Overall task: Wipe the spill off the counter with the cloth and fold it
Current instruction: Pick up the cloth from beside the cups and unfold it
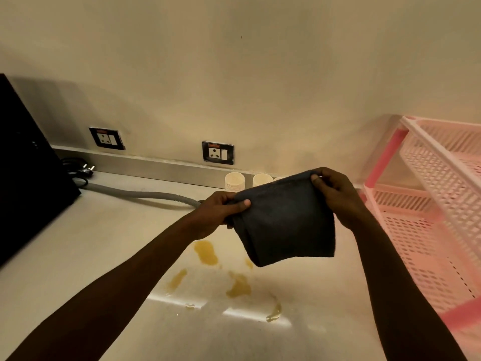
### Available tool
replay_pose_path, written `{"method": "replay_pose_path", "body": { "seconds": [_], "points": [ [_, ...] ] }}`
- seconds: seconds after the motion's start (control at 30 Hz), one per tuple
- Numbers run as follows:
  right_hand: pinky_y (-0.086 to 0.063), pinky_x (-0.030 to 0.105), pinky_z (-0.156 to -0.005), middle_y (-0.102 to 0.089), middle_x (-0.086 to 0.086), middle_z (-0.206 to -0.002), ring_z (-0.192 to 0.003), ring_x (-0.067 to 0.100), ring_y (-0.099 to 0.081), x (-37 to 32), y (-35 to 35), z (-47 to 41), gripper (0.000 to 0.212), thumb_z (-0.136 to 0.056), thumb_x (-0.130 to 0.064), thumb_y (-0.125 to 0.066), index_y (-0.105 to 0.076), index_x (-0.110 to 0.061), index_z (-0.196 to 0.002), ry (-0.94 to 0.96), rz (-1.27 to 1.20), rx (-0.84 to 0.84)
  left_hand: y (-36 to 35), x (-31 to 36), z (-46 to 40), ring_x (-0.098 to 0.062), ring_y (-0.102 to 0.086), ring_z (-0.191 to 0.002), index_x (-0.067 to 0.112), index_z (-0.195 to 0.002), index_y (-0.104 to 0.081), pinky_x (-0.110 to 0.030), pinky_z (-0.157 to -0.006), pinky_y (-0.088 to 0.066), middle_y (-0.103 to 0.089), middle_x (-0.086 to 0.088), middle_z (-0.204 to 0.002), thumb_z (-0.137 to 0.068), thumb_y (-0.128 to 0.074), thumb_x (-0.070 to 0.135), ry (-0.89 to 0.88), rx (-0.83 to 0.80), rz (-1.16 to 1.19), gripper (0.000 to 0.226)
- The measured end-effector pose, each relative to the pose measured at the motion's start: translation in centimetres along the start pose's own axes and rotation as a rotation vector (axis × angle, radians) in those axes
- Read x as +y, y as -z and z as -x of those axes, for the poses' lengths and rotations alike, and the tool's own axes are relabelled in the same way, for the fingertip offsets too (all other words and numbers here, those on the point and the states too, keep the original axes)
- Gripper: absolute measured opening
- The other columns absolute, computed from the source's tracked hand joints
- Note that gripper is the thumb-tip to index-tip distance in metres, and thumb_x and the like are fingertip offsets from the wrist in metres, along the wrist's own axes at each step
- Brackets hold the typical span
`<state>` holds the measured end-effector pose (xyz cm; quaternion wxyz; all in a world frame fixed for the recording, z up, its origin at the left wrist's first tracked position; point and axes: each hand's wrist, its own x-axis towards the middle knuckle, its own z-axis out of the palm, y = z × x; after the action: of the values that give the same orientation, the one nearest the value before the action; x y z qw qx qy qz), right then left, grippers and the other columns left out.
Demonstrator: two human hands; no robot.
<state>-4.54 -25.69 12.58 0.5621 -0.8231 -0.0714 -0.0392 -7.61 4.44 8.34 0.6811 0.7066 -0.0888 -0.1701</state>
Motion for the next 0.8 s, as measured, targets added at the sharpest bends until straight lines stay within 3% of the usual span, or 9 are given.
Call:
{"method": "replay_pose_path", "body": {
  "seconds": [0.13,0.23,0.33,0.43,0.57,0.7,0.73,0.8],
  "points": [
    [-0.056,0.046,-0.089,-0.074,0.006,-0.104,-0.104,0.03,-0.069,0.7,-3.6,0.4,0.019,-0.102,-0.024,-0.057,-0.074,-0.021,-0.112,-0.154,-0.076,0.108,0.2,0.6,1.1,-0.02,-0.075,-0.095,0.009,-0.121,-0.07,-0.026,-0.067,-0.061,-0.078,-0.007,-0.105,-0.097,-0.067,0.024,0.149,0.15,0.214,0.029],
    [-0.056,0.035,-0.077,-0.074,-0.004,-0.093,-0.09,0.016,-0.07,0.4,-6.9,2.1,0.014,-0.099,-0.026,-0.06,-0.073,-0.027,-0.104,-0.06,-0.021,0.275,-1.2,0.4,1.3,-0.025,-0.074,-0.097,0.007,-0.126,-0.067,-0.028,-0.063,-0.064,-0.075,-0.013,-0.114,-0.093,-0.073,0.02,0.112,0.397,0.116,0.036],
    [-0.055,0.024,-0.071,-0.071,-0.02,-0.092,-0.087,0.0,-0.068,-0.4,-10.5,4.6,0.014,-0.1,-0.027,-0.059,-0.069,-0.036,-0.103,0.078,-0.018,0.285,-3.0,-0.2,1.6,-0.025,-0.076,-0.096,0.014,-0.118,-0.072,-0.029,-0.067,-0.065,-0.077,-0.006,-0.107,-0.093,-0.074,0.021,-0.028,0.497,-0.031,0.026],
    [-0.058,0.021,-0.073,-0.073,-0.015,-0.104,-0.091,0.004,-0.07,-0.9,-13.1,6.5,0.018,-0.102,-0.03,-0.057,-0.07,-0.033,-0.114,0.151,-0.035,0.23,-4.7,-0.1,2.0,-0.017,-0.075,-0.097,0.019,-0.121,-0.074,-0.025,-0.076,-0.065,-0.076,0.001,-0.111,-0.094,-0.072,0.029,-0.104,0.514,-0.135,0.028],
    [-0.058,0.021,-0.08,-0.073,-0.006,-0.118,-0.104,0.009,-0.069,-0.8,-13.5,7.6,0.026,-0.104,-0.027,-0.055,-0.069,-0.025,-0.125,0.17,-0.073,0.216,-5.0,0.4,2.6,-0.022,-0.076,-0.101,0.02,-0.121,-0.074,-0.039,-0.089,-0.064,-0.076,-0.001,-0.114,-0.093,-0.072,0.035,-0.099,0.485,-0.14,0.032],
    [-0.064,0.041,-0.084,-0.073,-0.003,-0.119,-0.104,0.013,-0.071,-0.2,-12.6,8.2,0.028,-0.104,-0.024,-0.056,-0.069,-0.023,-0.128,0.119,-0.106,0.156,-4.6,0.6,3.2,-0.028,-0.074,-0.106,0.013,-0.119,-0.075,-0.048,-0.096,-0.061,-0.077,-0.007,-0.113,-0.093,-0.074,0.026,-0.081,0.426,-0.161,0.029],
    [-0.064,0.039,-0.084,-0.072,-0.007,-0.119,-0.105,0.011,-0.071,-0.1,-12.4,8.4,0.028,-0.103,-0.027,-0.058,-0.068,-0.024,-0.129,0.128,-0.101,0.139,-4.5,0.7,3.3,-0.03,-0.073,-0.109,0.012,-0.12,-0.075,-0.05,-0.099,-0.059,-0.077,-0.009,-0.115,-0.094,-0.073,0.022,-0.075,0.401,-0.16,0.028],
    [-0.06,0.021,-0.084,-0.068,-0.023,-0.119,-0.105,-0.002,-0.068,0.0,-12.1,8.8,0.035,-0.097,-0.041,-0.063,-0.065,-0.03,-0.13,0.15,-0.065,0.092,-4.4,0.8,3.6,-0.034,-0.069,-0.115,0.009,-0.123,-0.073,-0.053,-0.105,-0.055,-0.075,-0.013,-0.118,-0.095,-0.069,0.013,-0.071,0.31,-0.163,0.028]
  ]
}}
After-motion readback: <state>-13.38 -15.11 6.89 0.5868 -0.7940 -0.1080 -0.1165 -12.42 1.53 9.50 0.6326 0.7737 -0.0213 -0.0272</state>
